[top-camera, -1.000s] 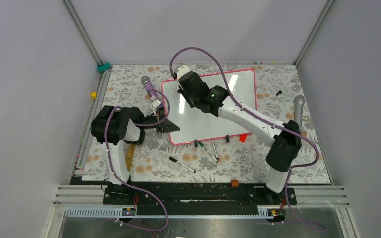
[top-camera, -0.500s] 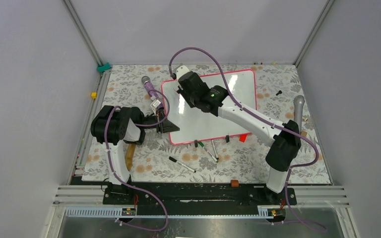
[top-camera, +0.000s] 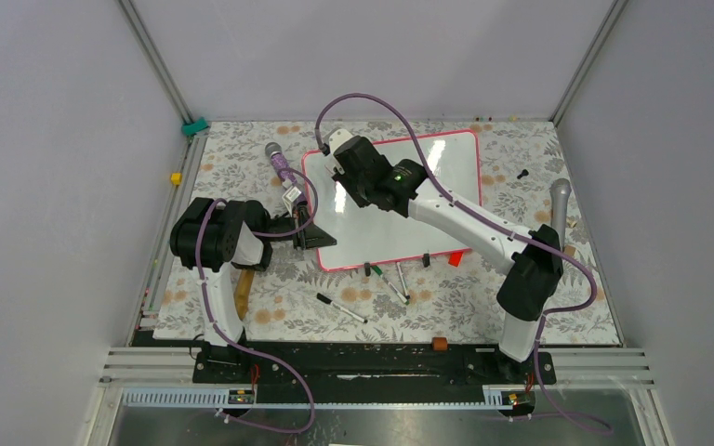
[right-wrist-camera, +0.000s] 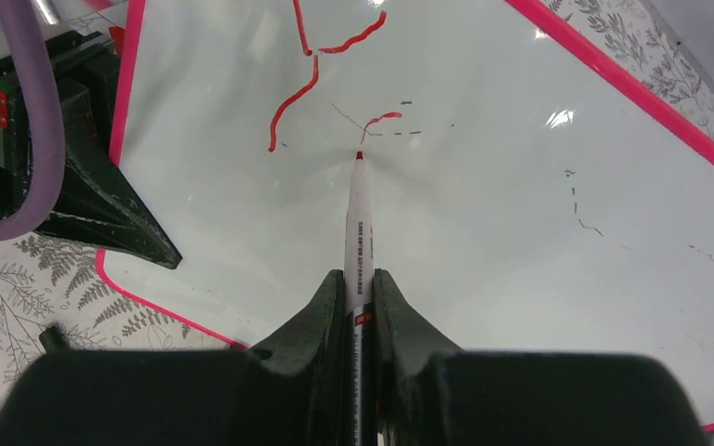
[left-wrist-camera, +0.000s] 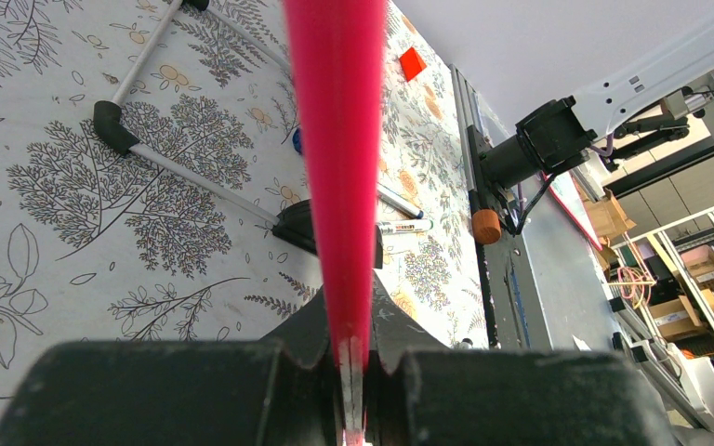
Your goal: Write a sentence on the whiteboard
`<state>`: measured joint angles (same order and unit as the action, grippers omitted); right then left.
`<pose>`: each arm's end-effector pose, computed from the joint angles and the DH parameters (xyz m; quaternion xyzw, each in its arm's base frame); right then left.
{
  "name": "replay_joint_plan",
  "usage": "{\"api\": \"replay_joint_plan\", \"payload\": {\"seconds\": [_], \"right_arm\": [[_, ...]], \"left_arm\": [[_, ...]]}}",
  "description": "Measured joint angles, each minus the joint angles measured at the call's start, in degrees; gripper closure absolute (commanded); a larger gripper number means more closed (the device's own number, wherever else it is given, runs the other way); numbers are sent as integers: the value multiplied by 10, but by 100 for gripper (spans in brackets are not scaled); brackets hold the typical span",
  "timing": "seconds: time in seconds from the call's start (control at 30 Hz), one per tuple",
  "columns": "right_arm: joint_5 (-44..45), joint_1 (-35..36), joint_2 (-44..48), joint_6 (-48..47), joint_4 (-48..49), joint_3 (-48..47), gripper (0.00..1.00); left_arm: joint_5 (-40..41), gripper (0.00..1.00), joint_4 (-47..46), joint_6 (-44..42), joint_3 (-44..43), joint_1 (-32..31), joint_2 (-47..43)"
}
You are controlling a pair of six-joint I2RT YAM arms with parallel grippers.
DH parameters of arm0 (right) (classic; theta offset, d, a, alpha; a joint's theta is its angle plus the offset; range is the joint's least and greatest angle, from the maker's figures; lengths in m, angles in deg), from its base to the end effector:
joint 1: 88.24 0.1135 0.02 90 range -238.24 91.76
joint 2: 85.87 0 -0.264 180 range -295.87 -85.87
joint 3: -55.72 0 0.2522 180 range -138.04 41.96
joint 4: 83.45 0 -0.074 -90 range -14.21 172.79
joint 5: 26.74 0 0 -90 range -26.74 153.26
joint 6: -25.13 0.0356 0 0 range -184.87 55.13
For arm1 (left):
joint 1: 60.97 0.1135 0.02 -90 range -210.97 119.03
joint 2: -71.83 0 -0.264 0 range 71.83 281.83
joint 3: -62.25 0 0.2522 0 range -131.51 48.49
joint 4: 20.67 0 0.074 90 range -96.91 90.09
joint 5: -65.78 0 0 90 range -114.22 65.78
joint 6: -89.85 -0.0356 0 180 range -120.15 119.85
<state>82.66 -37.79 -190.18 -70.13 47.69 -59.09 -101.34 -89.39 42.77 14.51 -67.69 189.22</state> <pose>0.2750 0.3145 0.3485 -0.3497 0.8188 0.0249 0.4546 0.3049 -0.0709 0.1101 0.2424 0.6656 -0.6335 0.3112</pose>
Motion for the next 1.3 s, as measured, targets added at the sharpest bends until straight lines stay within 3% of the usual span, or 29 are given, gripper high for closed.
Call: {"api": "replay_joint_plan", "payload": {"seconds": [0.77,1.3], "right_arm": [[70,0,0,-11,-17,-3,100],[69,0,-23,-16,-12,-42,100]], "left_arm": [[0,100,0,1,0,0,0],[0,100,0,2,0,0,0]]}}
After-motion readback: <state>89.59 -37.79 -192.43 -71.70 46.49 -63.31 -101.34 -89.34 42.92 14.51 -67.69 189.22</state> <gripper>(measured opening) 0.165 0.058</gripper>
